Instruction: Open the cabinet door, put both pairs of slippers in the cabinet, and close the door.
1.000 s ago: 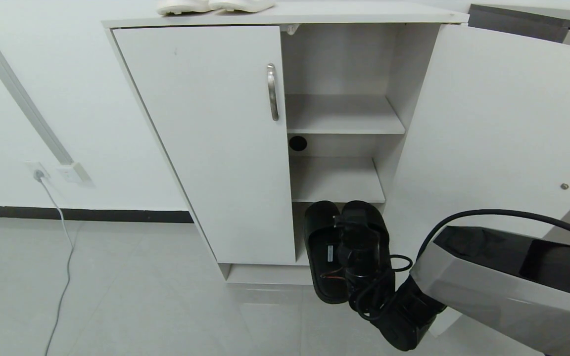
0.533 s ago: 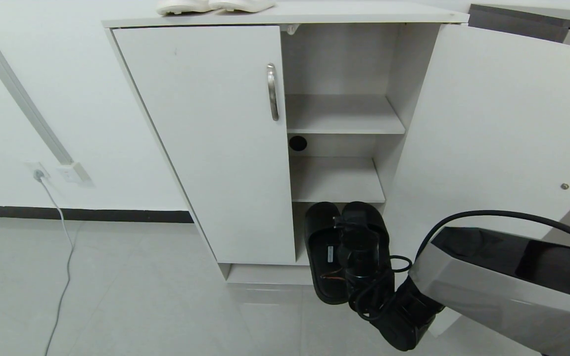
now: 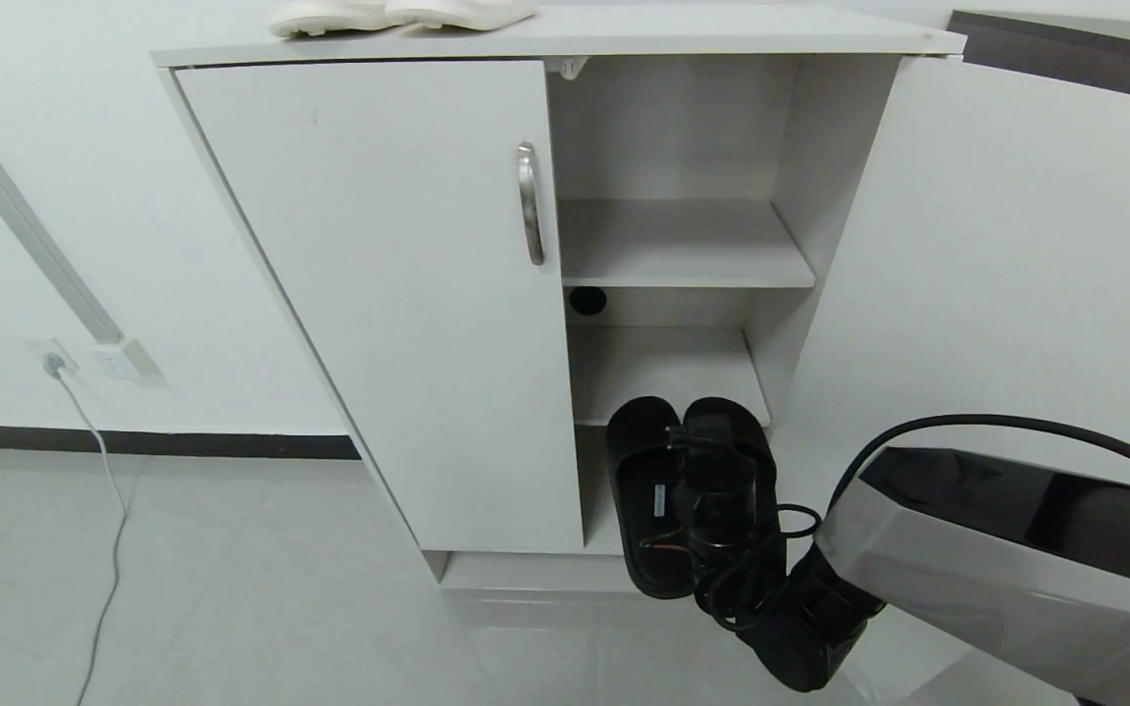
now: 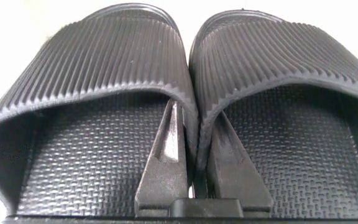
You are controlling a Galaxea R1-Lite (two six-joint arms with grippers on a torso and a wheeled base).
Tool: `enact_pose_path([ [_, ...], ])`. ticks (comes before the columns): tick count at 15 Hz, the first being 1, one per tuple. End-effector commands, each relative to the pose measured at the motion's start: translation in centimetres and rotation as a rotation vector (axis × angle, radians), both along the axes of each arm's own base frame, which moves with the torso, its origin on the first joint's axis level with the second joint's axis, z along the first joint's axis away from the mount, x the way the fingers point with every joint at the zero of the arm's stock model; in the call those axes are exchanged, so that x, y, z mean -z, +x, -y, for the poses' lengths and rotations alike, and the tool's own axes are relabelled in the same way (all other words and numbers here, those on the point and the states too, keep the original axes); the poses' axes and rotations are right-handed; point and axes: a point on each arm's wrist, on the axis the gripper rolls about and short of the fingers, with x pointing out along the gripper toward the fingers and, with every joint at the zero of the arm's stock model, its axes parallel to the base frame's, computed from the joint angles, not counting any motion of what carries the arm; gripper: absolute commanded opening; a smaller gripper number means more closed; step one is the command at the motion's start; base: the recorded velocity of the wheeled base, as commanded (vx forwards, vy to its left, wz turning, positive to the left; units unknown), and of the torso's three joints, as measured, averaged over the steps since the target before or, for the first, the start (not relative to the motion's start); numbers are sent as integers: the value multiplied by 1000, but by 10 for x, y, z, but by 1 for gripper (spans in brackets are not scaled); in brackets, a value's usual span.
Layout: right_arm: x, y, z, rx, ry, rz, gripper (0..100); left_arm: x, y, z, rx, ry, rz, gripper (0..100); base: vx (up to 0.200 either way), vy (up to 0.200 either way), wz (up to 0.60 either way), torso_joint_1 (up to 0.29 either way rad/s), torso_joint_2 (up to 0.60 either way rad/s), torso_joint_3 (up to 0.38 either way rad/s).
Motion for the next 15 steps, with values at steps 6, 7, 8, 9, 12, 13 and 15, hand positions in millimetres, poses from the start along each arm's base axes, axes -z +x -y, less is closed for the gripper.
enact_pose_path([
  [6,-1,0,0,-1,-1,1,0,0,0,0,-1,-2,-3,0,200,0,0,7,2,3],
  [7,1,0,0,-1,-2,0,0,0,0,0,-1,-3,-1,0,0,0,0,0,0,0],
  [8,2,1,0,0,-4,-3,0,0,0,0,-1,-3,-1,0,0,0,0,0,0,0],
  [9,2,1,0,0,-4,-3,0,0,0,0,-1,-3,-1,0,0,0,0,0,0,0],
  [12,3,2,0,-4,-11,-10,0,0,0,0,-1,-3,-1,0,0,0,0,0,0,0],
  [13,7,10,2,8,-14,-16,0,0,0,0,-1,-5,0,0,0,0,0,0,0,0],
  [15,13,17,5,22,-20,-23,0,0,0,0,-1,-3,-1,0,0,0,0,0,0,0],
])
